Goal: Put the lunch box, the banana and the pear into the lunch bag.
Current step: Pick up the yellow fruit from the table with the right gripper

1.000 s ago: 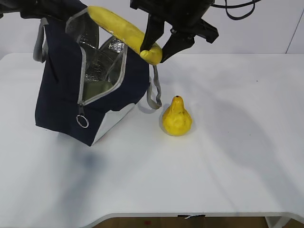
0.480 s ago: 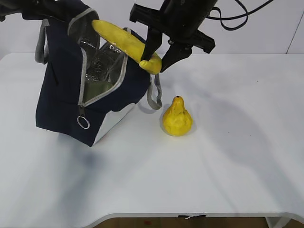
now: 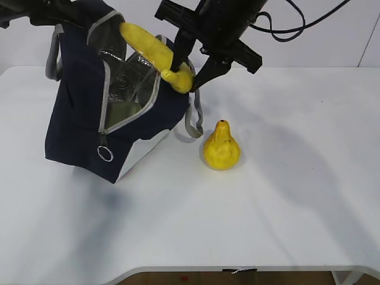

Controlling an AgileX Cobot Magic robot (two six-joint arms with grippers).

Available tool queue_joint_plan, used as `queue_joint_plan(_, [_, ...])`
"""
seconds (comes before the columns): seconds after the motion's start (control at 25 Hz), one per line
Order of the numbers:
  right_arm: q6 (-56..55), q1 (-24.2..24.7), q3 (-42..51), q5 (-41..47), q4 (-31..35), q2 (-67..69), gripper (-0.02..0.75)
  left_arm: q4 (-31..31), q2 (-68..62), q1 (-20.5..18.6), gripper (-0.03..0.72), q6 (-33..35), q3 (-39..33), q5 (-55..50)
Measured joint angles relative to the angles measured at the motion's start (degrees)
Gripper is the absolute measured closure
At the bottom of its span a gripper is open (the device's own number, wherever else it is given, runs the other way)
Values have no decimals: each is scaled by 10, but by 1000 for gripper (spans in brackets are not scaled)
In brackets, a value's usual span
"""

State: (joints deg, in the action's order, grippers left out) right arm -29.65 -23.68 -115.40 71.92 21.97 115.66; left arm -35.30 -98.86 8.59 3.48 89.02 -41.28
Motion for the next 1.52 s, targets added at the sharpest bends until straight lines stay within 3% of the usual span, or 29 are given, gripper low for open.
queue_joint_plan(0.44, [-92, -20, -5, -4, 22, 0, 441, -10, 0, 0, 694, 0, 0, -2])
queue_joint_plan(0.8, [-135, -41, -6, -61, 11, 8, 441, -10, 0, 0, 694, 0, 0, -3])
queue_joint_plan(1.28, [-121, -72, -6, -163, 6, 43, 441, -12, 0, 0, 694, 0, 0, -11])
queue_joint_plan(1.52, [-110, -72, -6, -174, 2, 46, 441, -12, 0, 0, 694, 0, 0, -15])
